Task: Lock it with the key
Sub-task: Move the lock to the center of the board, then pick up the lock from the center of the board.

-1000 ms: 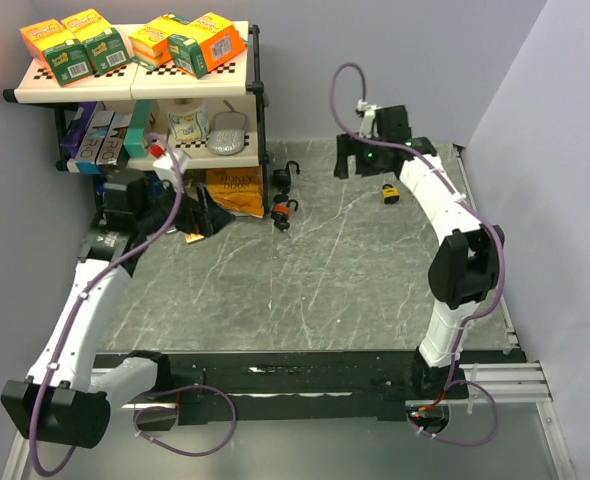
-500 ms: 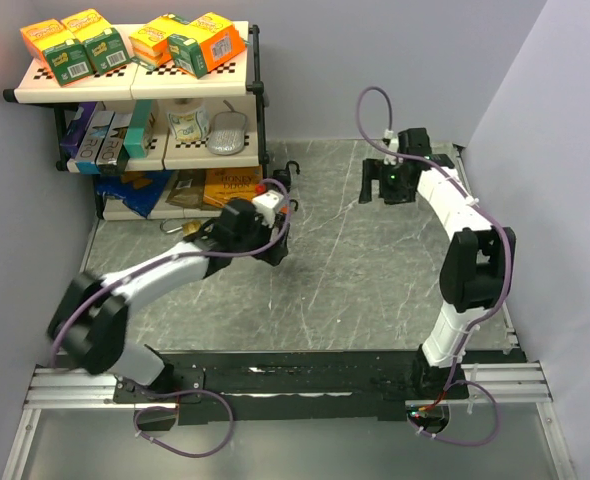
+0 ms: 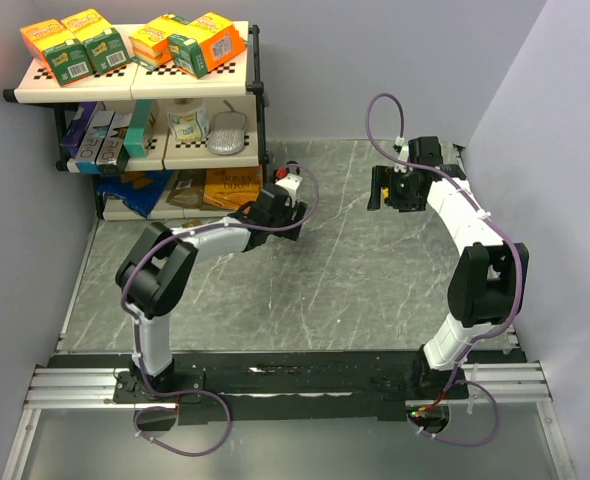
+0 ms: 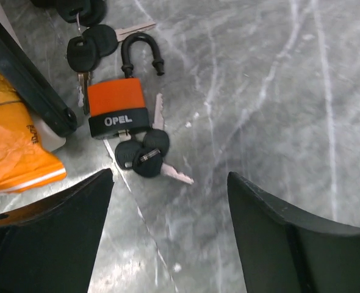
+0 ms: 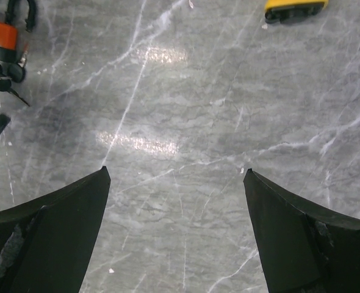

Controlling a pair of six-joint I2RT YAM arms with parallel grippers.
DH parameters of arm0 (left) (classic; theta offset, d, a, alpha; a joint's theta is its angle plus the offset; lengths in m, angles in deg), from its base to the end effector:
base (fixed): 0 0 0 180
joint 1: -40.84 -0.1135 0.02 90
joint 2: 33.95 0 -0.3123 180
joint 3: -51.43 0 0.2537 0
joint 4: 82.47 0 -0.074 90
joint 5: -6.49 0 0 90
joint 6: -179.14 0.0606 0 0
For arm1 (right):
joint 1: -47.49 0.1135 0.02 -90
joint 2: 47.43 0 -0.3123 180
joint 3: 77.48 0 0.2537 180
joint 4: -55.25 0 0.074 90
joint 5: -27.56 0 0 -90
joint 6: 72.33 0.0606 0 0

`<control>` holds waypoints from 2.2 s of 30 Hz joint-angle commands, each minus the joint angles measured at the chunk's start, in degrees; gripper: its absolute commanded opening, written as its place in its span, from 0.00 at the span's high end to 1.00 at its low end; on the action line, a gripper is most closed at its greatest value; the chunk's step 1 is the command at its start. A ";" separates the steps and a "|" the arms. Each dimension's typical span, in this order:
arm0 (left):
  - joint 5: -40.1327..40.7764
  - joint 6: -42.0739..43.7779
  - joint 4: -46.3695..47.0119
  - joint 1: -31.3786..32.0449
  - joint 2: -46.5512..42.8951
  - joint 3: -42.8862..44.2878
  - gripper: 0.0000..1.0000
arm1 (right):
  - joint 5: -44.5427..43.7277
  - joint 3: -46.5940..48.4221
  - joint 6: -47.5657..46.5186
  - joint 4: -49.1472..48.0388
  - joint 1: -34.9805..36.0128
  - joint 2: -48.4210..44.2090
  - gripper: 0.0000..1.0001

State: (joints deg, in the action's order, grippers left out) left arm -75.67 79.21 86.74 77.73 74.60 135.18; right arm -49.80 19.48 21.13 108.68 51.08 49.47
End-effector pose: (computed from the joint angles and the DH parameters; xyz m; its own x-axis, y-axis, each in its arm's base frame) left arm 0.3718 -0.2687 0.2252 -0.5457 0.1960 -0.8147 0.4181 0.9063 -0.0620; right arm 0.3891 0.0377 0.3170 -0.8110 0.0081 -0.5850 -0.1427 0.9669 0.2113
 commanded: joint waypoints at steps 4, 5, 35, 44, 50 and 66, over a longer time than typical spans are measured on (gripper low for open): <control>6.75 -2.28 3.17 0.56 5.43 4.20 0.22 | -1.04 -0.93 1.02 -1.16 -0.08 -5.58 0.00; 7.19 -2.20 3.34 0.56 5.79 4.55 0.21 | -0.96 -0.85 0.93 -0.99 -0.08 -5.67 0.00; 6.40 -1.40 0.01 -0.24 16.43 12.12 0.35 | -0.43 -1.46 1.19 -1.07 -0.08 -6.81 0.00; 5.79 -5.70 -10.71 4.77 7.21 4.74 0.70 | -0.87 -3.39 1.63 -2.13 0.01 -8.48 0.00; 0.87 -5.80 -16.86 4.95 3.86 0.60 0.65 | -0.17 -6.38 2.42 -3.36 -0.08 -10.68 0.01; 3.50 -8.34 -23.11 4.60 11.41 11.85 0.22 | 0.01 -6.82 2.69 -3.36 0.01 -11.74 0.00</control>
State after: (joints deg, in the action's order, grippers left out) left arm -72.94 72.67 67.14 82.78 82.95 144.77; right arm -49.71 12.58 22.75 106.96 51.08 40.55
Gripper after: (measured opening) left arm 0.791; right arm 0.994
